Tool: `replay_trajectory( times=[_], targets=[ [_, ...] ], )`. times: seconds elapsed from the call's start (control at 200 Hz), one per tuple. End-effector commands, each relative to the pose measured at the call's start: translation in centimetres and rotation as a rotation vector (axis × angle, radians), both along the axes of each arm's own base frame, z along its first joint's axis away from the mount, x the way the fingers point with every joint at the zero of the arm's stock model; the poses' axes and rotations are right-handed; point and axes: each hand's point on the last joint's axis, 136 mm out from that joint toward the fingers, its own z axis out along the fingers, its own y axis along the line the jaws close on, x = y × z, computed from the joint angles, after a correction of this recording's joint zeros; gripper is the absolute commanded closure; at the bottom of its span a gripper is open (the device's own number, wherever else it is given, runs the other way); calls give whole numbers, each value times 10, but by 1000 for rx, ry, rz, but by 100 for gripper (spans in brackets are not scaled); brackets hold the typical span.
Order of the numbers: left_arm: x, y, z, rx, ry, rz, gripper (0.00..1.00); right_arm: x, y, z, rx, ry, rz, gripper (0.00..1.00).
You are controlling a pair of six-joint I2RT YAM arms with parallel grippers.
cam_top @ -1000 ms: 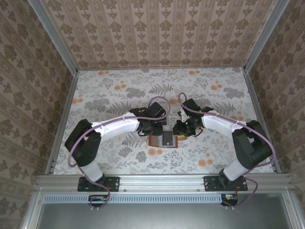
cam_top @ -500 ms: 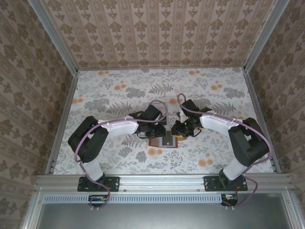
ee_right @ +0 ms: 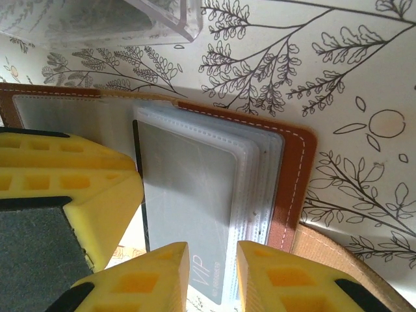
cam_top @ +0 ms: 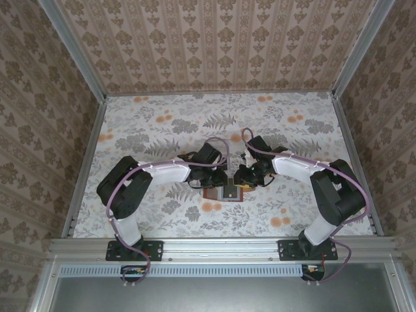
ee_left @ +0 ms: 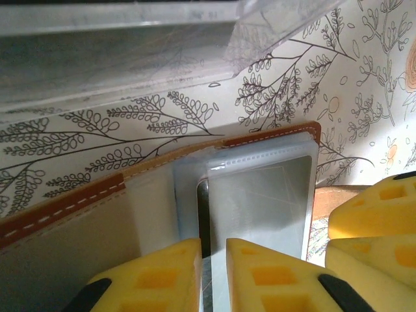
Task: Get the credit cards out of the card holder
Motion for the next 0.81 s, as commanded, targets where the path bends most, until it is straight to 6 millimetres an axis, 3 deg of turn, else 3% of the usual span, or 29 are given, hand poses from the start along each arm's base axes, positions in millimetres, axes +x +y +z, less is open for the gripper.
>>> replay_trajectory(
  times=[0.0,0.44,0.8],
  targets=[
    [1,6,7,4,-7,22,80,-5,0,-5,-10,18,15,72],
    [1,2,14,-16,-8,19,86,-5,0,-5,-12,16,18,72],
    [-1,-1,-1,-11,28,14,85,-5,-1,-5,-14,16,22,72]
  ],
)
